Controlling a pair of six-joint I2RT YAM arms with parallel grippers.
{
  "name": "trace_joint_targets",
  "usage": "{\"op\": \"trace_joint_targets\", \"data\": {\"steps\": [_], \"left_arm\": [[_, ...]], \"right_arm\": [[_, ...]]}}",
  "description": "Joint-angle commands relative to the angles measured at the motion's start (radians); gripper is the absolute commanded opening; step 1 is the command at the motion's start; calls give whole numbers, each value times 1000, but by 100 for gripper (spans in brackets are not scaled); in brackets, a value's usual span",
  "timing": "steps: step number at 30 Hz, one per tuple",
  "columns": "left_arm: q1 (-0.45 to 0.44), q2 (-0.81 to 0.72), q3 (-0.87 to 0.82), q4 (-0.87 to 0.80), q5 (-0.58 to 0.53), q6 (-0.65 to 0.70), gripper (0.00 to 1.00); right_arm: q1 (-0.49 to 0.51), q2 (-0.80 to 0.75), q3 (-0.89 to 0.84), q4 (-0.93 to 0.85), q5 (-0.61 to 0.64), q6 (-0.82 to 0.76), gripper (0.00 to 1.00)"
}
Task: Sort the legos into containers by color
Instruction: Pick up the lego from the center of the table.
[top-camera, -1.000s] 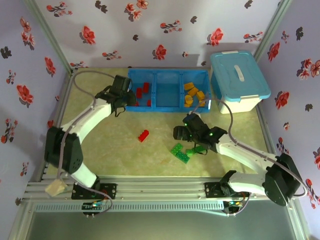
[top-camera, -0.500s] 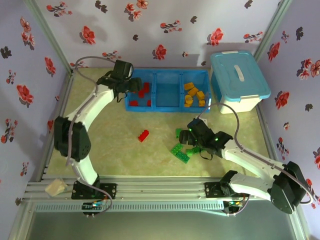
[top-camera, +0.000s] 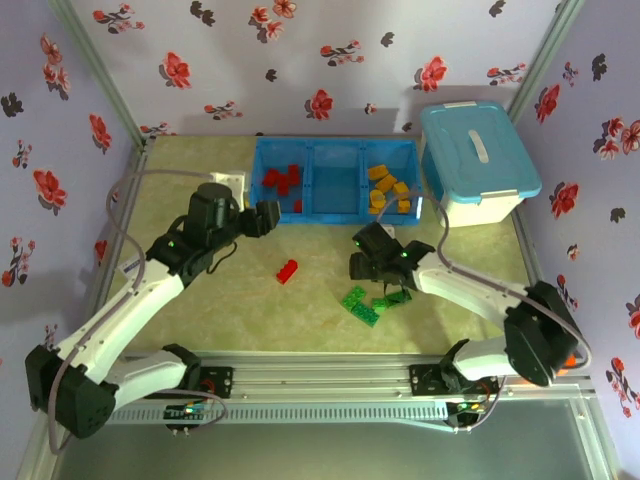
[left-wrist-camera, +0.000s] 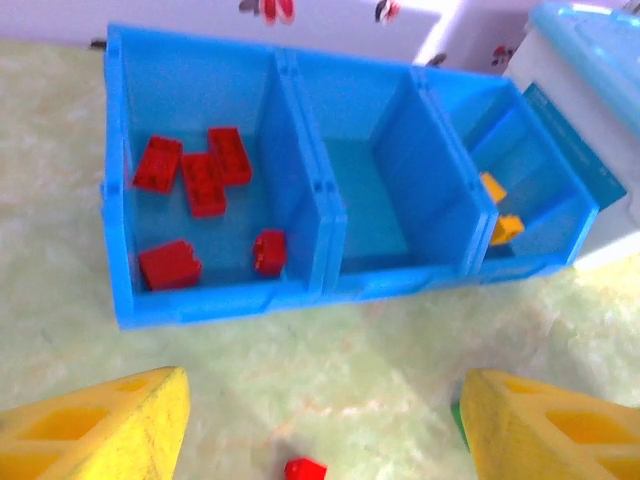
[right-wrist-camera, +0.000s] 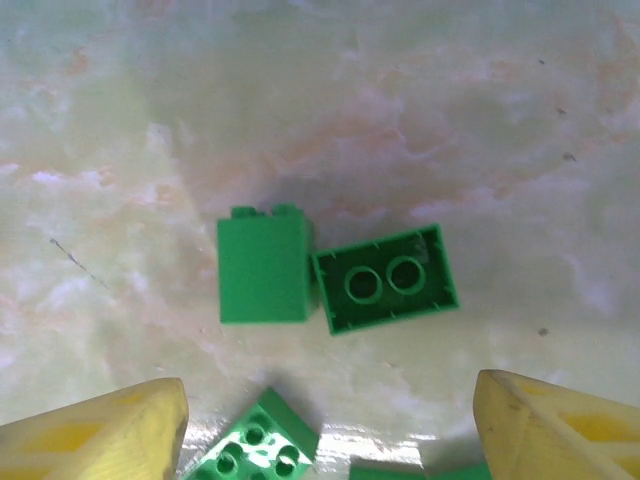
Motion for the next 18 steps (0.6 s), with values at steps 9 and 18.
{"op": "trace_joint_targets", "data": {"steps": [9,18], "left_arm": [[-12,-219,-246,-61,-36,-117,72],[-14,-279,-310,-81,-50,-131,72]], "right_arm": [[13,307,213,-91,25,-8,64],[69,431,290,-107,37,6,52]]}}
